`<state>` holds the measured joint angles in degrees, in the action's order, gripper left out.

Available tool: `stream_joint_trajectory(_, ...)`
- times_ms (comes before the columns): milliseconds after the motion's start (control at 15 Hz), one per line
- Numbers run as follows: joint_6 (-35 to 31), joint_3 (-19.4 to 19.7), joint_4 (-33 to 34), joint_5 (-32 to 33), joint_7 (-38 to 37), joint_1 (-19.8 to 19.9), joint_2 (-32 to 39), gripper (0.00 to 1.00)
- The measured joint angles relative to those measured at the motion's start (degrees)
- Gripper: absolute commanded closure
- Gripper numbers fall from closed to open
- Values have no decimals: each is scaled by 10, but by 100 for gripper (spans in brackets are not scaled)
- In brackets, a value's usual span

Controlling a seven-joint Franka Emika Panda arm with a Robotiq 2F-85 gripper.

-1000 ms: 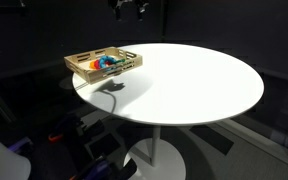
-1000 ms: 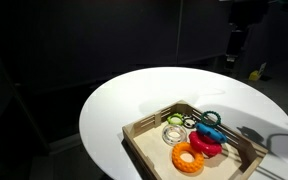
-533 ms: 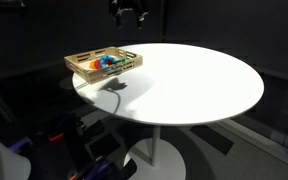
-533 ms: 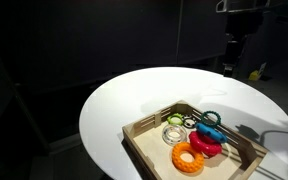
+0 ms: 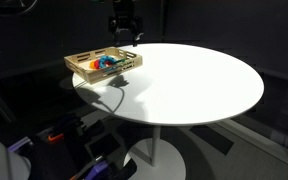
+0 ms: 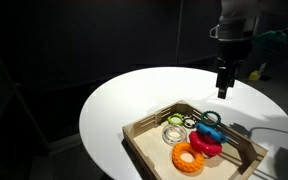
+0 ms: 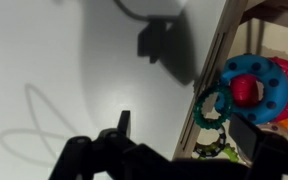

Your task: Remove the dark green ring from the box

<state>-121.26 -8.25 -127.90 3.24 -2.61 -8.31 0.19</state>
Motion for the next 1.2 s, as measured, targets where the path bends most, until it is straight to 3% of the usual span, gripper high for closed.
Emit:
stream_joint_trajectory(467,-72,-7,-46,42,-73,-14,15,0)
stream_joint_trajectory(933,-116,-7,-50,88,-127,-25,46,0)
stream_joint_trajectory(1000,-119,-7,-50,89,-131,-27,50,5)
stream_joint_trajectory(1067,-122,-7,-50,91,-135,-28,54,27)
stream_joint_trajectory(1200,-124,-7,-50,100,-145,-30,60,32)
